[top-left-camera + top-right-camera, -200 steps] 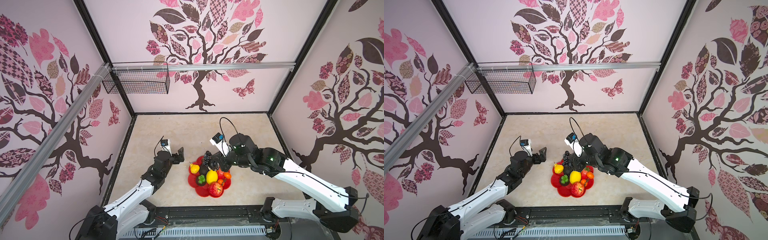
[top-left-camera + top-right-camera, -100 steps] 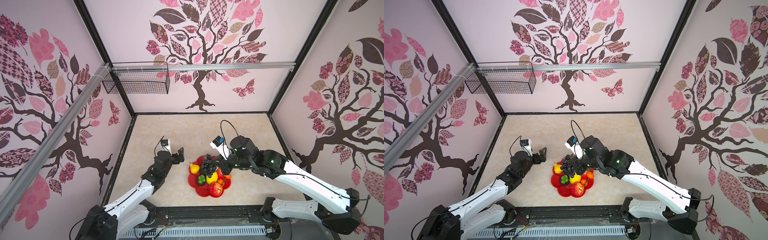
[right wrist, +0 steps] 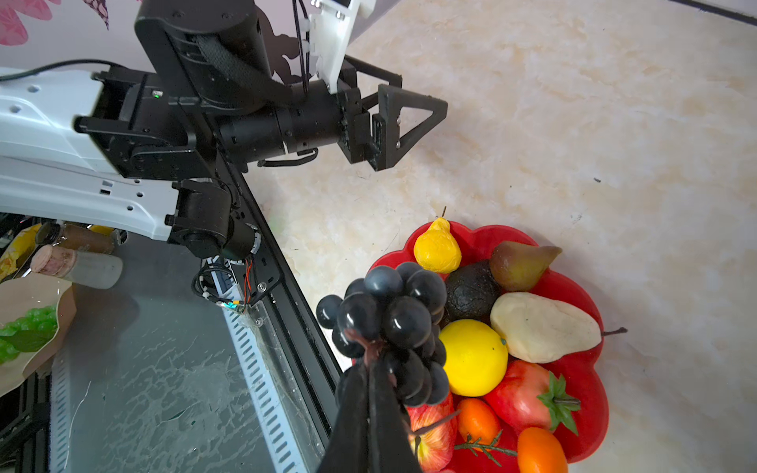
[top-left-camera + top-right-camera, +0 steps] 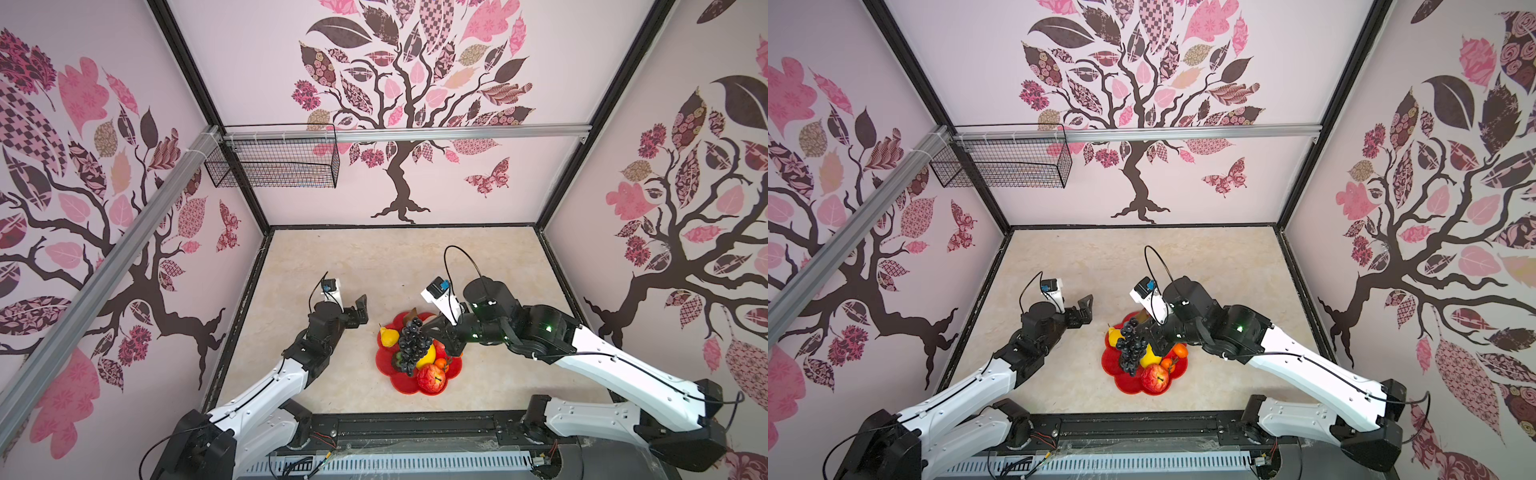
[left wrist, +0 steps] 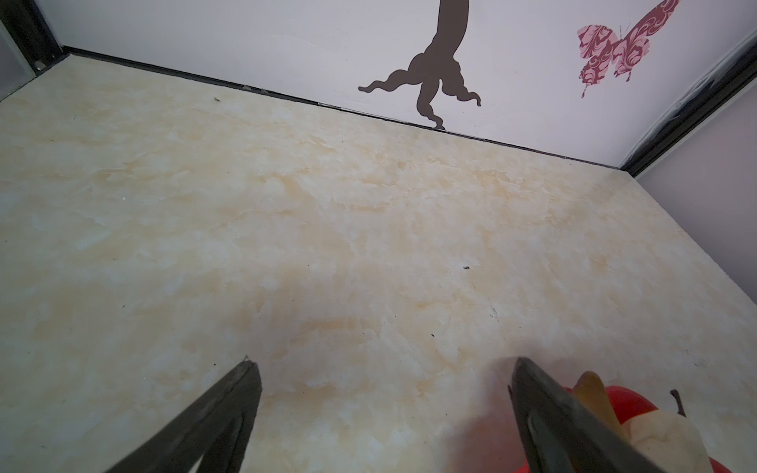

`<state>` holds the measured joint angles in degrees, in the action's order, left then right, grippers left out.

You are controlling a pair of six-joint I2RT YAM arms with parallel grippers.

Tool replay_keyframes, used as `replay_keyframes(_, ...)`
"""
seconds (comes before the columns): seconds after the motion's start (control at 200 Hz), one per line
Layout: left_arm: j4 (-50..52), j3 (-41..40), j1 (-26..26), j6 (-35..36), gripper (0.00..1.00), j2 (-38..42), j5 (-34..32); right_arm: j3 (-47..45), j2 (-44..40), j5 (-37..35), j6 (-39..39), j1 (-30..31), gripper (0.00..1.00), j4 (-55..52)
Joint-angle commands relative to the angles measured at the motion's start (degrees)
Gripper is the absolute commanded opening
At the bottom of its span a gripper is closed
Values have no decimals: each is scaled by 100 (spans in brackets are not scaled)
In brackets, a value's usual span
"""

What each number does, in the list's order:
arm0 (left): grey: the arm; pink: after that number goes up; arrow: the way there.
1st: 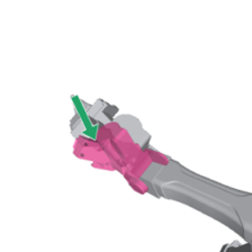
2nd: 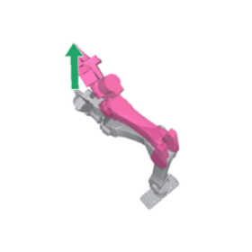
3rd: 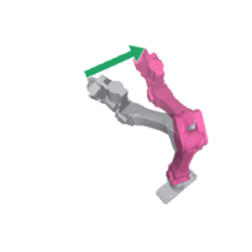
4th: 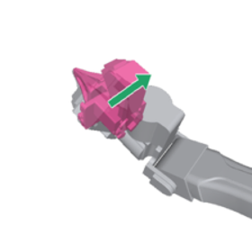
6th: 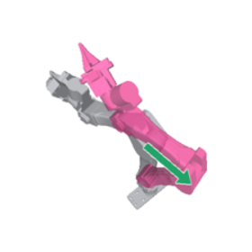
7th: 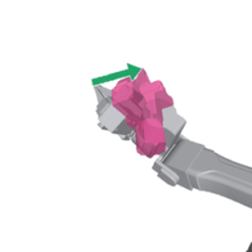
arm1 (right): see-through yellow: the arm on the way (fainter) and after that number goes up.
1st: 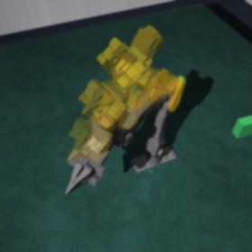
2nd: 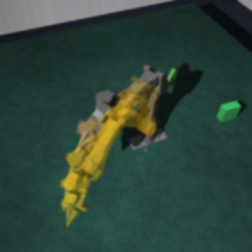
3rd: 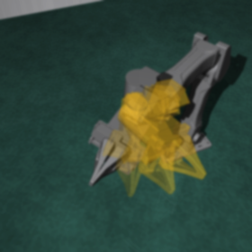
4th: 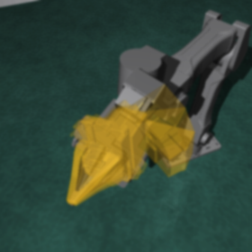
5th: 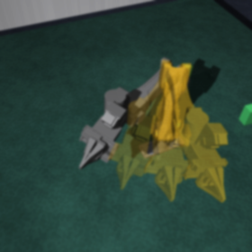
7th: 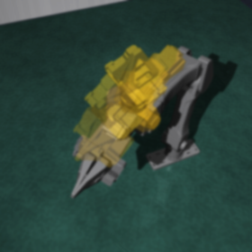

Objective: Arrange fruit in a fruit bowl
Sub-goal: Place the fruits in the fruit bowl.

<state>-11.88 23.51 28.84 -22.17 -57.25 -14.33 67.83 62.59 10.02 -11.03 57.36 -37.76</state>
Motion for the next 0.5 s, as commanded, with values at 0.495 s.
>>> replay_keyframes(0.495, 2, -66, -63, 90, 98, 100, -88, -694, -63, -111, -459, 424, 0, 497)
